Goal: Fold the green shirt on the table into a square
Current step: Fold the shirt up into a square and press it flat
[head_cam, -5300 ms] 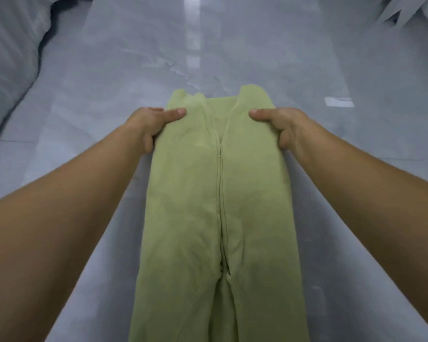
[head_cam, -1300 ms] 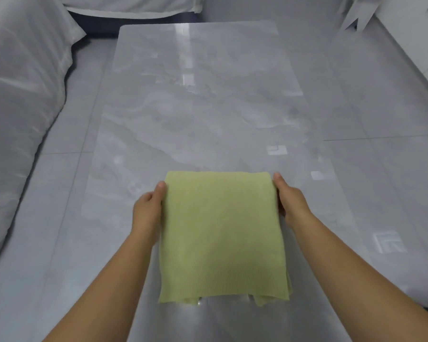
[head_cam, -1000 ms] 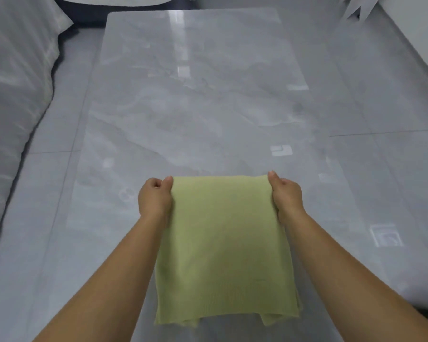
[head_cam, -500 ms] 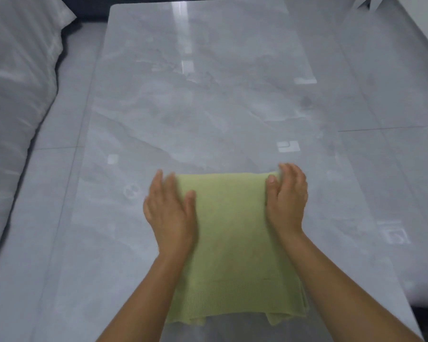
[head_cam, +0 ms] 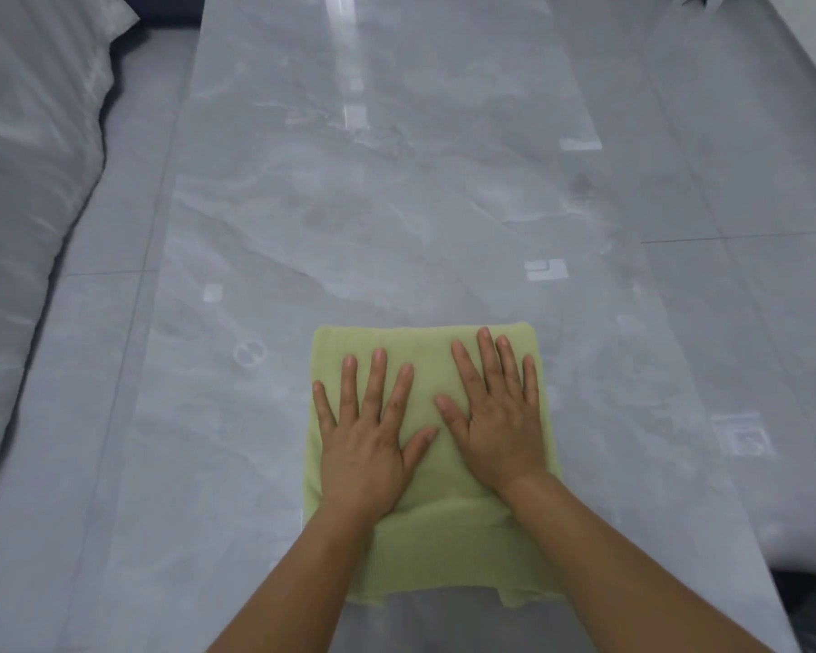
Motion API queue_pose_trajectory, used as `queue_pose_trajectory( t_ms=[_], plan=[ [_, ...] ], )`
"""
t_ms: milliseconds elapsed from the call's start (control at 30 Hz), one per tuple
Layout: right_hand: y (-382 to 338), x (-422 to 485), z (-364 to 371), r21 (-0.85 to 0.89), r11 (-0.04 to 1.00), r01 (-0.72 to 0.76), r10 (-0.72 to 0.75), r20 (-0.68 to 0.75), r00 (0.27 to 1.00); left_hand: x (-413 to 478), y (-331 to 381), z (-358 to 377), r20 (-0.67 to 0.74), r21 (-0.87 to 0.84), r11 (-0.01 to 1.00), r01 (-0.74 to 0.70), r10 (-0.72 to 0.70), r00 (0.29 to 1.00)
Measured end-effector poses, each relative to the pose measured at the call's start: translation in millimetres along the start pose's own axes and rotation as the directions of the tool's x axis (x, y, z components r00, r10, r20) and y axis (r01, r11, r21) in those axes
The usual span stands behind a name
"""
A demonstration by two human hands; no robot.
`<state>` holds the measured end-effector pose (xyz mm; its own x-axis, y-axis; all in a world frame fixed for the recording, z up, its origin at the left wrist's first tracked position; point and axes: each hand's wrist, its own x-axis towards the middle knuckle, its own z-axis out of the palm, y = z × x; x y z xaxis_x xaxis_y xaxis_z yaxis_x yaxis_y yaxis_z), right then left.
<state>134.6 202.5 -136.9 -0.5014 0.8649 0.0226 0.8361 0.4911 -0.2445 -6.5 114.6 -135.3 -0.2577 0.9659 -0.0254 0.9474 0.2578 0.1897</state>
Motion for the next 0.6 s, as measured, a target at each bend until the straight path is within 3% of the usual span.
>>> queue_pose_trajectory(
  t_ms=[100,200,300,433,500,600],
  plan=[
    [-4,-3,-13,0.064,0.998,-0.023,0.023,0.012,1.000,-8,3,-13,0.029,-0.067,0.997,0.034,-0.032,0.999],
    [-12,-28,-26,0.148,0.989,-0.026,0.036,-0.064,0.997,-41,8,-17,0.014,-0.129,0.988,0.088,-0.087,0.996],
    [-4,-69,-24,0.191,0.972,-0.135,0.155,-0.090,0.984,-72,5,-13,0.016,-0.234,0.939,0.251,-0.254,0.967],
    [21,-106,-30,0.347,0.772,-0.532,0.554,0.042,0.832,-95,7,-26,0.125,-0.555,0.615,0.560,-0.604,0.787],
    [20,-117,-34,0.335,0.728,-0.598,0.579,0.166,0.798,-101,11,-31,0.222,-0.623,0.428,0.655,-0.706,0.673],
    [12,-117,-36,0.347,0.643,-0.683,0.624,0.281,0.730,-97,8,-30,0.325,-0.636,0.289,0.716,-0.740,0.588]
  ],
)
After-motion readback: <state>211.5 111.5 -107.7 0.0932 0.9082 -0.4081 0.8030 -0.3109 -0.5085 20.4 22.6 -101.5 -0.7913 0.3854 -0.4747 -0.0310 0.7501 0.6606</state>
